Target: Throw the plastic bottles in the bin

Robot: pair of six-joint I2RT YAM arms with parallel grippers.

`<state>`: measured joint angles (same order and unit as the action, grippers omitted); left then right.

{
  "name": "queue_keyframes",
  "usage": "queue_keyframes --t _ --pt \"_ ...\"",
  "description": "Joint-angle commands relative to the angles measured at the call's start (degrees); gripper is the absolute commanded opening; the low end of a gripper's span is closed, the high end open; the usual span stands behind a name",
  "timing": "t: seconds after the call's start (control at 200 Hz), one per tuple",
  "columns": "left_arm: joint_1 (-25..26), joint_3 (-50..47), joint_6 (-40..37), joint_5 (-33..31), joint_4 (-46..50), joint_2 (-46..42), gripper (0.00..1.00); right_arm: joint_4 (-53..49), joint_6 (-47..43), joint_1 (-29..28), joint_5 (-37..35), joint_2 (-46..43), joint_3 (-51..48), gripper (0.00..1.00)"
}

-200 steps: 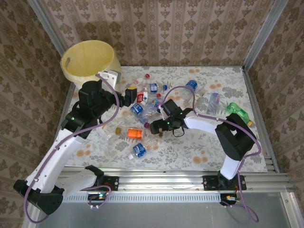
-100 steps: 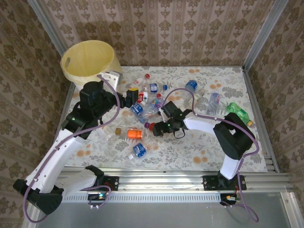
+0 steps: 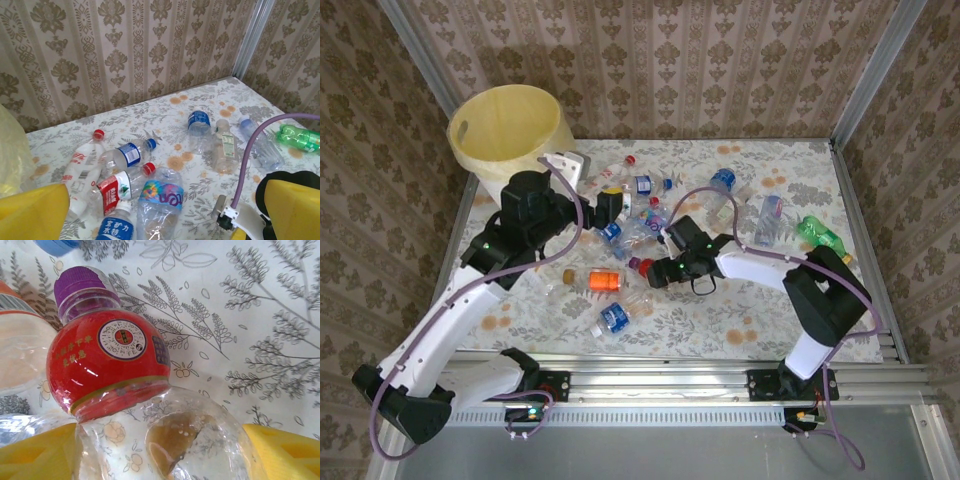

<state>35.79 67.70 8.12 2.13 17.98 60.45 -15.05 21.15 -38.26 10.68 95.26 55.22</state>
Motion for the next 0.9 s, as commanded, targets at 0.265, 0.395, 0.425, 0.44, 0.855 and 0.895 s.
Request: queue_keyframes --t 0.265,0.395,0.425,0.44,0.855,0.895 --pt "0.77 -3.93 8.66 6.75 -10.05 1.27 1.00 0.75 1.66 1.93 -7.42 -18.34 -5.39 0.62" --pt "0.84 -6.31 13.51 8.88 -13.72 2.44 1.00 2.53 1.62 2.40 -9.56 -24.72 -7.43 0.62" --pt "0.86 -6.74 14.80 9.31 -14.41 2.91 1.00 2.82 1.64 2.48 -10.20 -25.83 -7.79 0.62" --pt "0.93 -6.95 15.41 9.56 -14.72 3.15 1.00 3.13 1.63 2.48 -10.54 -26.90 -8.05 0.62" --pt "7.18 -10.57 27.56 12.79 -26.33 11.55 0.98 8.19 1.74 2.71 -12.94 -37.10 -10.97 0.64" --pt "7.42 -10.68 28.51 13.13 -27.19 12.49 0.97 7.87 1.75 2.71 -13.03 -37.16 -10.84 0.64"
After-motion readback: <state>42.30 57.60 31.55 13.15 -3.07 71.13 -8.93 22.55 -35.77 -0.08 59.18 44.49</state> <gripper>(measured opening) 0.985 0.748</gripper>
